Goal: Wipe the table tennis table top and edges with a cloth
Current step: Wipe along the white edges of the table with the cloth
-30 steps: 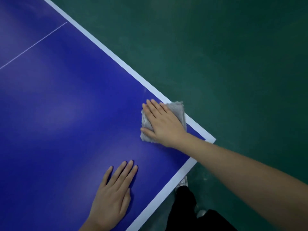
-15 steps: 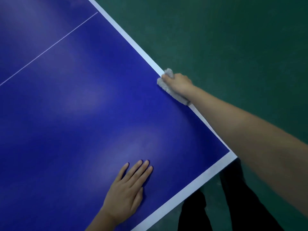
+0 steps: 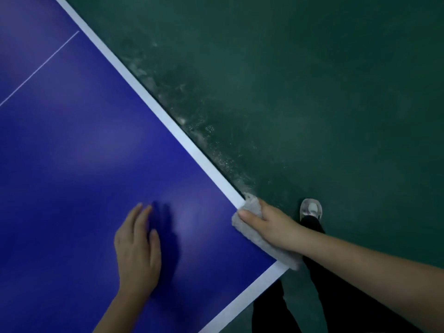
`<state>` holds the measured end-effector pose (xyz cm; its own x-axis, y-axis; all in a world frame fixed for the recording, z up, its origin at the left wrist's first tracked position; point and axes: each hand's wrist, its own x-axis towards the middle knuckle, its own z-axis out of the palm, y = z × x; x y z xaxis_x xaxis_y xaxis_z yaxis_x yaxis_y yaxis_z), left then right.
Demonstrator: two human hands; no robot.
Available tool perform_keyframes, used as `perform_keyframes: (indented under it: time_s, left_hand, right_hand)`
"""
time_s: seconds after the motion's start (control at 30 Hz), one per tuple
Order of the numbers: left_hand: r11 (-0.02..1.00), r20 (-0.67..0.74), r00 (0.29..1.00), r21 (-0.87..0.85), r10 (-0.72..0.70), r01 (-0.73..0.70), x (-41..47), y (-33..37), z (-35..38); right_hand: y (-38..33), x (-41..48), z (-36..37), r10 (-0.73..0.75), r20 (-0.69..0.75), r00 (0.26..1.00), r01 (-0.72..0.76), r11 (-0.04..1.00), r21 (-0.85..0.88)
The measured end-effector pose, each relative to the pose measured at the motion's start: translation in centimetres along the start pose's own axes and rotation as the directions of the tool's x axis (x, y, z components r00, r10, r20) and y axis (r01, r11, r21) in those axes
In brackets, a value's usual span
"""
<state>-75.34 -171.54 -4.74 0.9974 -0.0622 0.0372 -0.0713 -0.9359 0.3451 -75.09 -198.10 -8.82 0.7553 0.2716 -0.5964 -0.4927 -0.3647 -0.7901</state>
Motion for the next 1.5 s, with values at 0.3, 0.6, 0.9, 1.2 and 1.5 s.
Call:
perform_keyframes:
  time_s: [0.3, 0.6, 0.9, 1.2, 1.5]
  left_hand:
    - [0.944, -0.151, 0.935, 0.025, -0.322, 0.329, 16.7, 4.1, 3.2]
    - [0.807, -0.184, 0.802, 0.067, -0.568, 0.587, 21.0, 1.4, 4.8]
    - [0.791, -0.184, 0.789, 0.08, -0.586, 0.607, 20.7, 1.3, 5.2]
    - [0.792, -0.195, 0.789, 0.08, -0.583, 0.606, 20.7, 0.8, 5.3]
    - [0.782, -0.174, 0.781, 0.078, -0.6, 0.618, 20.7, 1.4, 5.1]
  right_hand:
    - [-8.1, 11.8, -0.2, -0.119, 0.002, 0.993, 0.118, 0.987, 0.11]
    - [2.9, -0.1, -0.1, 0.046, 0.21, 0.977, -0.077, 0.987, 0.143]
    - [-12.7, 20.7, -1.3, -0.186, 0.095, 0.978, 0.163, 0.963, 0.214]
    - [-17.9, 26.8, -1.6, -0.229, 0.114, 0.967, 0.191, 0.943, 0.273]
    - [-9.8, 17.0, -1.3, -0.162, 0.197, 0.967, 0.118, 0.969, 0.218]
